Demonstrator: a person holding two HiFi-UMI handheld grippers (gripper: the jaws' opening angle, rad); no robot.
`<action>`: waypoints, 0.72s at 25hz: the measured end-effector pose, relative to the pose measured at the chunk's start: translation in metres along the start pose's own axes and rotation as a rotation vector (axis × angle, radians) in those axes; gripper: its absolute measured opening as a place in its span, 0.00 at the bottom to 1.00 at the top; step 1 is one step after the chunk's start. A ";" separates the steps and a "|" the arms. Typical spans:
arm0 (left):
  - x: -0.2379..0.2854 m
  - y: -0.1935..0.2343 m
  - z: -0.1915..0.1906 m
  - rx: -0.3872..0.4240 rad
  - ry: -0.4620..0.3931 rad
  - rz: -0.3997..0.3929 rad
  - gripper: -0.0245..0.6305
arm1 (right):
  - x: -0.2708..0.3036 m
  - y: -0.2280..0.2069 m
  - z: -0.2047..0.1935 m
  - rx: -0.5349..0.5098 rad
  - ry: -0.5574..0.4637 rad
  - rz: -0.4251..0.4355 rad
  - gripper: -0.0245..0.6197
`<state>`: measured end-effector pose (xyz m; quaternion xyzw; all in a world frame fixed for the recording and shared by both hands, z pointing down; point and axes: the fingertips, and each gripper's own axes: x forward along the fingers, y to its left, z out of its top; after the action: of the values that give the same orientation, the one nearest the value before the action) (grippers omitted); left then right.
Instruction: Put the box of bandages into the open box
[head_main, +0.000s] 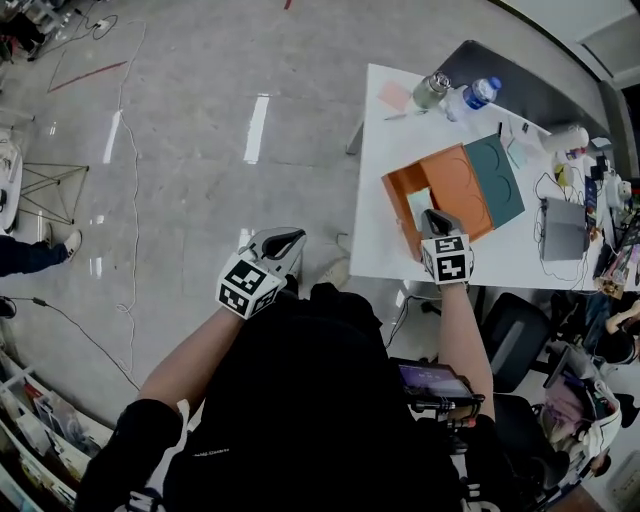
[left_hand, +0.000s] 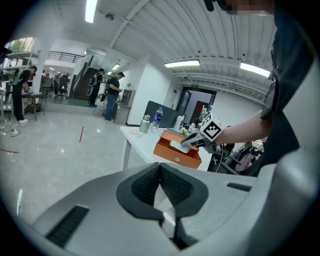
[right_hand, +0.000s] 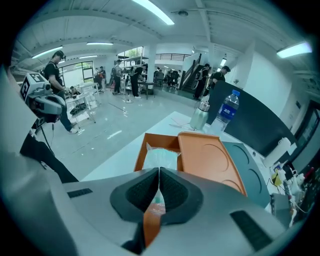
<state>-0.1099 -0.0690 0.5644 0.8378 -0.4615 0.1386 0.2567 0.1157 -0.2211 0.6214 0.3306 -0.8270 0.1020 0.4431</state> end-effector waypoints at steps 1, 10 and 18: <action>-0.001 0.001 -0.001 -0.007 -0.001 0.013 0.05 | 0.004 -0.001 0.000 -0.007 0.012 0.007 0.08; -0.011 0.006 -0.008 -0.056 -0.018 0.093 0.05 | 0.032 0.004 0.004 -0.010 0.093 0.073 0.09; -0.017 0.008 -0.008 -0.070 -0.027 0.118 0.05 | 0.035 0.004 0.004 0.015 0.122 0.076 0.10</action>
<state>-0.1262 -0.0561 0.5653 0.8014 -0.5181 0.1259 0.2712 0.0973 -0.2353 0.6475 0.2953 -0.8096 0.1450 0.4862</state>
